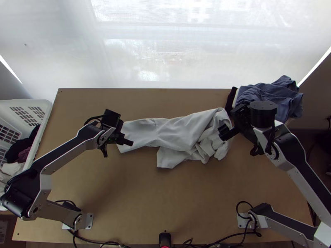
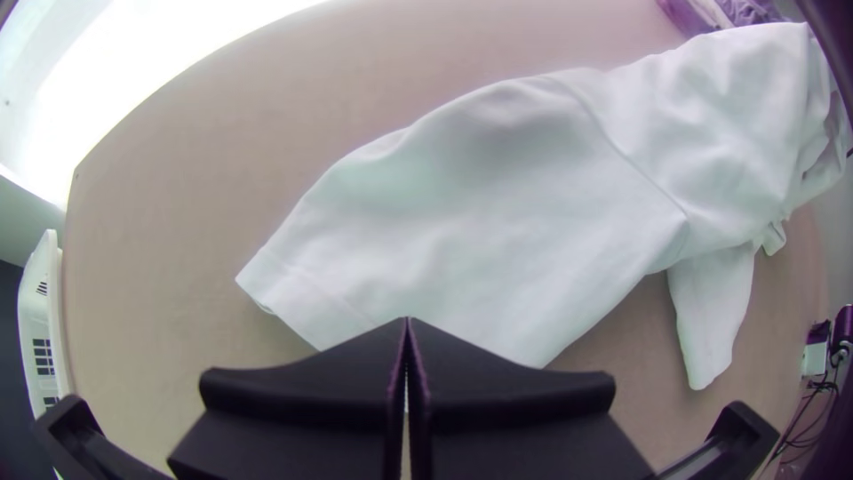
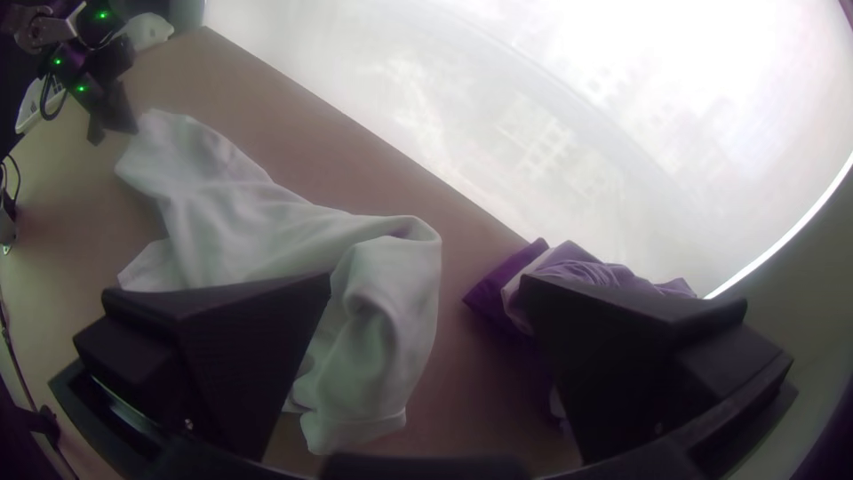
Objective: Fold the t-shirt
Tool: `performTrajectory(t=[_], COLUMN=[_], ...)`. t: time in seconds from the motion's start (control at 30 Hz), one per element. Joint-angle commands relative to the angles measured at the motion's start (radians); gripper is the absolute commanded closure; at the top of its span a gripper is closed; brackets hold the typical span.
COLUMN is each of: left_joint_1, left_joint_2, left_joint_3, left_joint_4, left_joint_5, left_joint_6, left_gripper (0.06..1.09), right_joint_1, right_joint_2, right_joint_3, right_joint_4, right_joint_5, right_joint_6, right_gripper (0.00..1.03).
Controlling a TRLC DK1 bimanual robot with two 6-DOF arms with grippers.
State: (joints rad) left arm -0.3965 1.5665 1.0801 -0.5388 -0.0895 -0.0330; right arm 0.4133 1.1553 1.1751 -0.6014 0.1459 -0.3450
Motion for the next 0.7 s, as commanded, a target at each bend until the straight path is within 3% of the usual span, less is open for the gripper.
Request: performTrajectory(t=[0.0, 0.07, 0.13, 0.2, 0.3, 0.67], left_joint_1=[0.021, 0.033, 0.053, 0.081, 0.116, 0.107], left_joint_2=[0.003, 0.009, 0.004, -0.013, -0.028, 0.036], left_joint_3=[0.018, 0.009, 0.009, 0.006, 0.006, 0.009], left_joint_4=[-0.021, -0.023, -0.046, -0.058, -0.078, -0.107], left_joint_5=[0.005, 0.005, 0.005, 0.004, 0.005, 0.017], left_joint_6=[-0.005, -0.022, -0.044, -0.090, -0.133, -0.191], left_gripper=[1.05, 1.04, 0.97, 0.79, 0.65, 0.62], right_joint_1=[0.001, 0.001, 0.001, 0.002, 0.002, 0.013], right_joint_2=[-0.002, 0.000, 0.000, 0.000, 0.000, 0.001], right_joint_3=[0.004, 0.003, 0.000, -0.006, -0.014, -0.011], right_joint_4=[-0.003, -0.003, -0.003, -0.003, -0.001, 0.000], right_joint_5=[0.000, 0.000, 0.001, 0.000, 0.000, 0.001], right_joint_6=[0.001, 0.001, 0.000, 0.000, 0.000, -0.019], right_gripper=[0.04, 0.04, 0.04, 0.04, 0.04, 0.04])
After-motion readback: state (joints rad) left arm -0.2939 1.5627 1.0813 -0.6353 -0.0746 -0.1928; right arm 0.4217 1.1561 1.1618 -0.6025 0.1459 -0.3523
